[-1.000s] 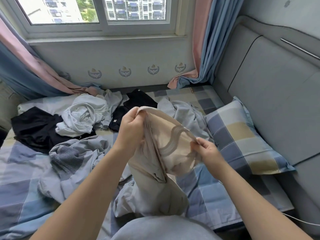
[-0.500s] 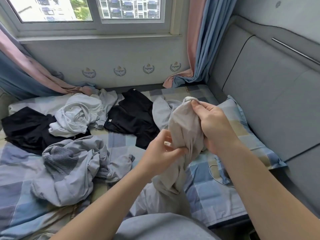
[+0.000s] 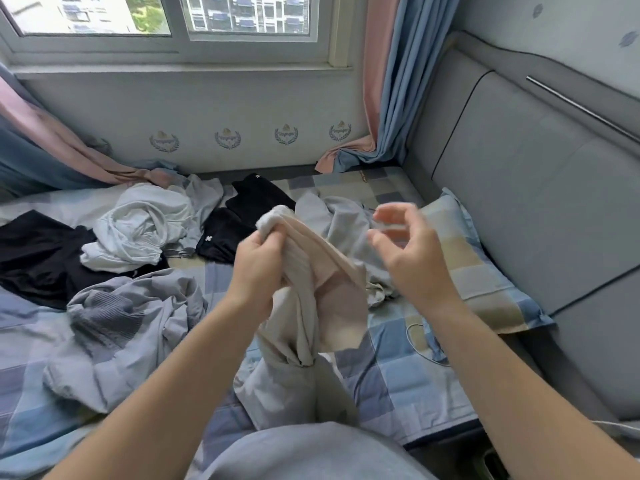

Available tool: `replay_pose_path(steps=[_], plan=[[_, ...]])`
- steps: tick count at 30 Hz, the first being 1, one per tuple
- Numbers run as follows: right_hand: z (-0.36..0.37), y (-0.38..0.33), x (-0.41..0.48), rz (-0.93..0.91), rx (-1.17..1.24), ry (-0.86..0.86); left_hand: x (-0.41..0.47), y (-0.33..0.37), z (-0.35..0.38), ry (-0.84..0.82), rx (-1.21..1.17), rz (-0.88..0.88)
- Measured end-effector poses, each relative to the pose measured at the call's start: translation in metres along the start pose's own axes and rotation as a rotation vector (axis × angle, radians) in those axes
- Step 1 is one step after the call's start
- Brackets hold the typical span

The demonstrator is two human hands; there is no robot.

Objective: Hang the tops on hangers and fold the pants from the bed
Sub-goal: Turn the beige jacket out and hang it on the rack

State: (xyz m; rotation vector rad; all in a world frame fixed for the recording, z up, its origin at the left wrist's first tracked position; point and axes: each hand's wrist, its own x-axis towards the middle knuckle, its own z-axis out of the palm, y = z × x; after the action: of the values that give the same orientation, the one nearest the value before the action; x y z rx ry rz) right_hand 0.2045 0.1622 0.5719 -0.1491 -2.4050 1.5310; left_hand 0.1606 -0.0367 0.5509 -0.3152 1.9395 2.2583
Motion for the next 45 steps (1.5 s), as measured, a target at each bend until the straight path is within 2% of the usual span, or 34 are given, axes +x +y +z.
replay_pose_path(steps=[3,6,13,17,19,20,23,24,25,29,30,34,37,39,42,45], plan=[[0.033,0.011,-0.028,0.027,0.050,-0.219,-0.004,0.013,0.003,-0.007,-0.108,-0.027],[0.065,0.030,-0.043,0.096,0.106,-0.327,-0.016,0.018,0.013,-0.065,-0.135,-0.063],[0.076,0.097,-0.036,0.246,-0.166,-0.392,-0.013,0.027,0.002,0.001,-0.208,-0.050],[0.059,0.129,-0.034,0.299,-0.263,-0.310,0.002,0.020,-0.023,0.037,-0.195,-0.024],[0.050,0.126,-0.032,0.266,-0.222,-0.228,0.011,0.010,-0.037,0.104,-0.026,-0.028],[0.045,0.122,-0.030,0.233,-0.187,-0.184,0.017,0.004,-0.045,0.127,0.180,-0.030],[0.035,0.095,-0.021,0.074,-0.101,-0.089,0.021,-0.011,-0.062,-0.017,1.107,-0.122],[0.033,0.083,-0.017,0.020,-0.078,-0.083,0.019,-0.017,-0.062,-0.067,1.290,-0.159],[0.031,0.071,-0.014,-0.030,-0.056,-0.089,0.015,-0.022,-0.059,-0.126,1.325,-0.147],[0.029,0.033,-0.001,-0.184,-0.011,-0.126,-0.003,-0.031,-0.021,-0.516,0.820,0.122],[0.029,0.027,0.001,-0.211,-0.003,-0.137,-0.007,-0.034,-0.011,-0.521,0.761,0.182],[0.023,0.026,0.007,-0.244,-0.020,-0.237,0.003,-0.035,0.001,-0.229,0.575,0.361],[0.017,0.051,0.006,-0.089,-0.095,-0.432,0.010,-0.024,-0.006,-0.057,0.500,0.458],[0.018,0.074,0.000,0.020,-0.199,-0.545,0.010,-0.015,-0.007,-0.001,0.456,0.506],[0.025,0.104,-0.010,0.144,-0.317,-0.544,0.007,-0.011,-0.005,0.046,0.353,0.522],[0.029,0.133,-0.014,0.280,-0.513,-0.624,0.008,-0.012,-0.012,0.155,0.309,0.515]])
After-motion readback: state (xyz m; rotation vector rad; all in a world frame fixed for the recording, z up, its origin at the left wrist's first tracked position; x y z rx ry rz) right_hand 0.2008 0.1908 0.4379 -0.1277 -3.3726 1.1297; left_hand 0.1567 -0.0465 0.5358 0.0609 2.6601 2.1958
